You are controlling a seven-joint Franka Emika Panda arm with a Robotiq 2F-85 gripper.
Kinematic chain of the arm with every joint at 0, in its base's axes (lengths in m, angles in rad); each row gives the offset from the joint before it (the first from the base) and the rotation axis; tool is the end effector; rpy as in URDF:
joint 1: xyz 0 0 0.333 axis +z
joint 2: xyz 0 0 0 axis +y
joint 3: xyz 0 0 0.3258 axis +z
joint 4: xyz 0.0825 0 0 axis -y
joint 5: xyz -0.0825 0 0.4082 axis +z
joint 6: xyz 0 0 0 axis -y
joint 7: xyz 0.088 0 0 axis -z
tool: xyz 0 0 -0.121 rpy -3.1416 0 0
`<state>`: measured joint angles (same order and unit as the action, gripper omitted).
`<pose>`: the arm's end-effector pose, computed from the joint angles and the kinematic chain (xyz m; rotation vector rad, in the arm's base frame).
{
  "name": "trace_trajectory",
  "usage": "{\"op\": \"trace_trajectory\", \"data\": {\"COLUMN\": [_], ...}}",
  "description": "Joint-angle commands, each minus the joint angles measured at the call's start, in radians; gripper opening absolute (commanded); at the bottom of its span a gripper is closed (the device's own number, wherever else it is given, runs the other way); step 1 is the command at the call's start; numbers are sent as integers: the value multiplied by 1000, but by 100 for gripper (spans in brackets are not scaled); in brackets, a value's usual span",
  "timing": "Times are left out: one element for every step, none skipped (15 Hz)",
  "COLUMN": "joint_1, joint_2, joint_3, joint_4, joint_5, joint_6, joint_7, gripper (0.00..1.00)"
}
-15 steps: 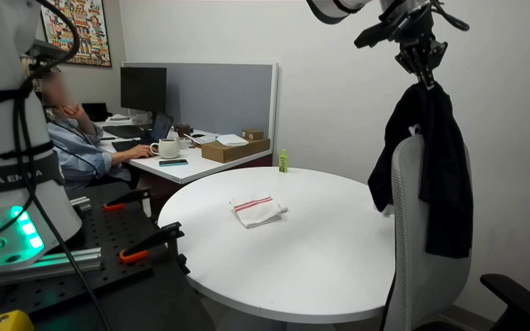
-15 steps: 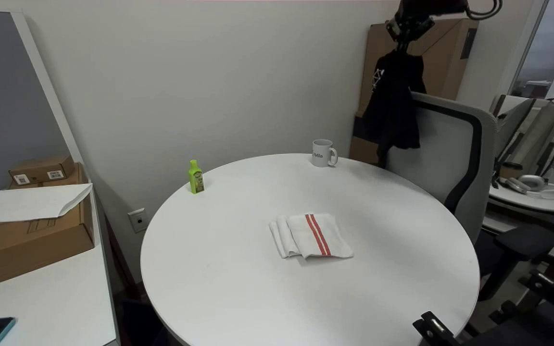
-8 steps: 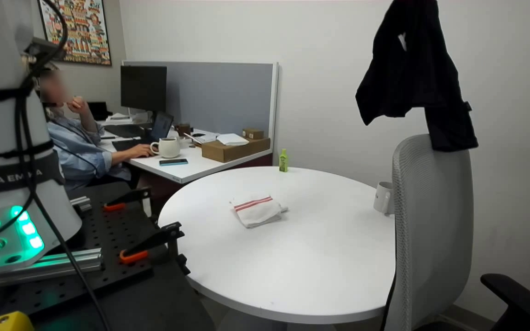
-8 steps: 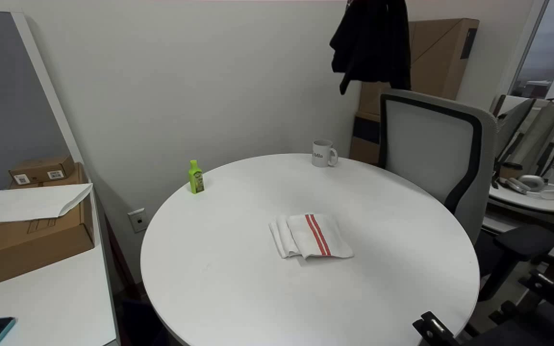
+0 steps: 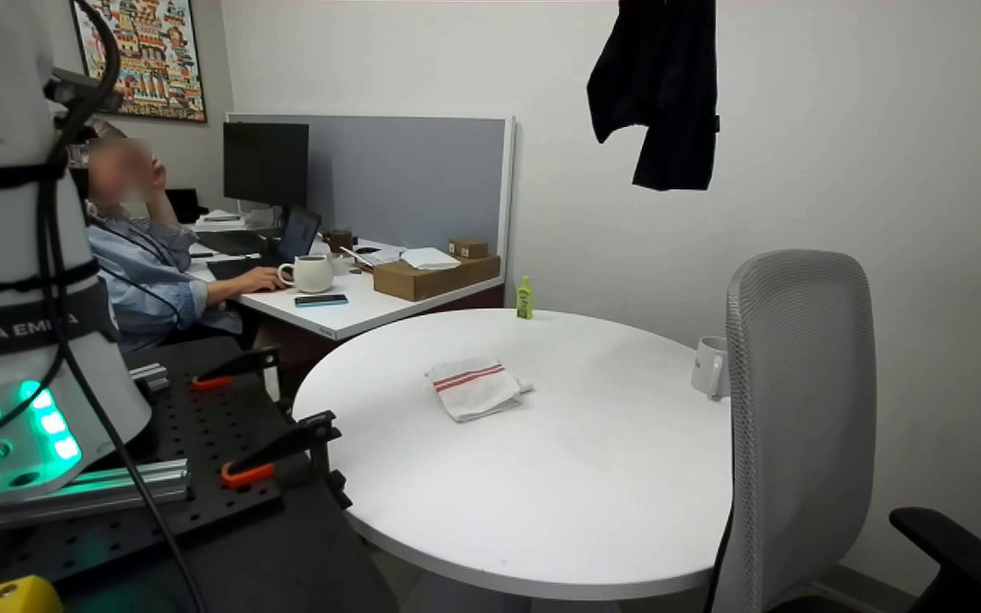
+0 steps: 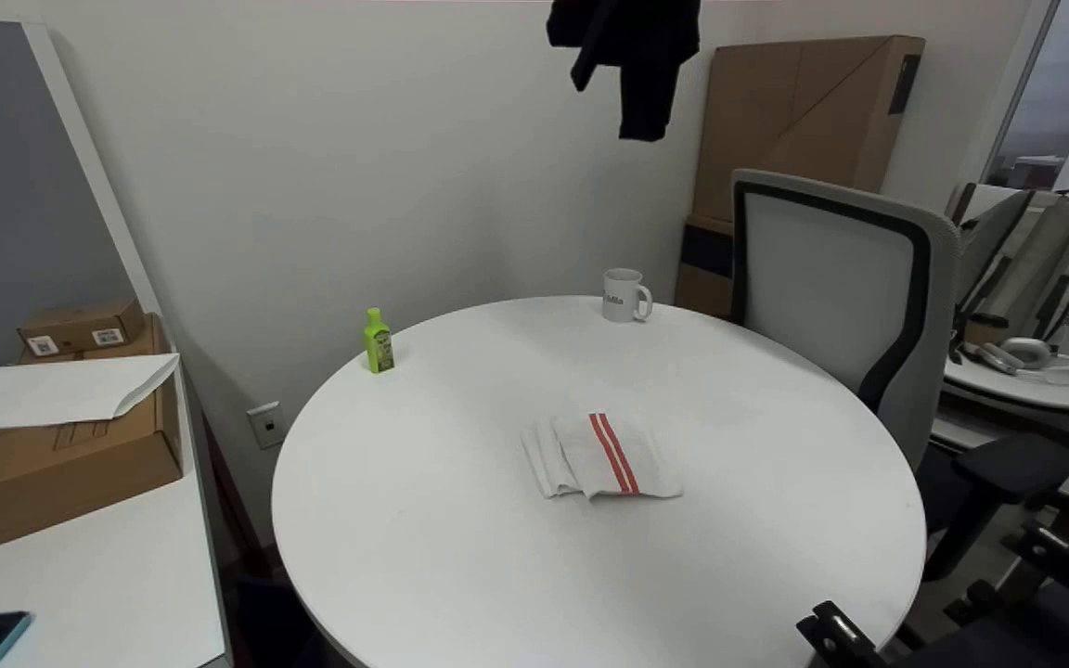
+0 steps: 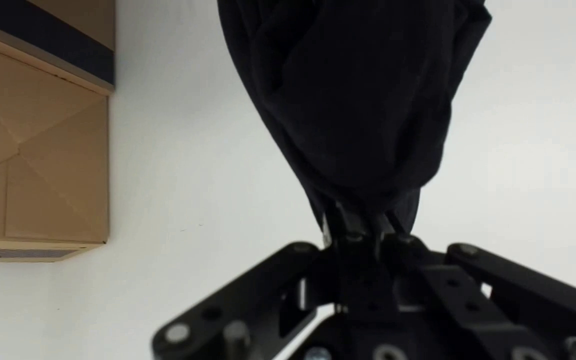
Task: Move the black cloth from the top of the chair to the table
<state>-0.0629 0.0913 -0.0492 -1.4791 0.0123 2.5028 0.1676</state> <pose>0.6656 -0.0730 0.7312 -2.7501 0.3924 -1.3972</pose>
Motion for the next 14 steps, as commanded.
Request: {"op": "trace_trajectory", "data": {"joint_1": [3,1,-1,-4,-2,-4,-5,-7,-7,-9,-9,-10,-11,-11], "joint_2": [8,13,15,18,22,21,19,12,8,-1,-8,-20,-28,-41], "joint_3": [3,0,-2,-5,-13,-17,-20,-25,-29,-33,-39,-48,-55,-67], "joint_4": [1,-14,-32,-57,-75,-108,-138,-177,-206,-244,-279,-323,-357,-405], "joint_5": [9,4,-1,-2,-5,-10,-10,-18,-20,-16,-24,-37,-46,-65], "joint_6": [-8,-6,0,3,2,7,9,17,23,29,42,65,83,112], "joint_7": [-1,3,8,9,11,11,10,14,16,16,30,60,79,124], "gripper": [1,1,1,1,1,1,1,1,1,1,1,1,1,1]}}
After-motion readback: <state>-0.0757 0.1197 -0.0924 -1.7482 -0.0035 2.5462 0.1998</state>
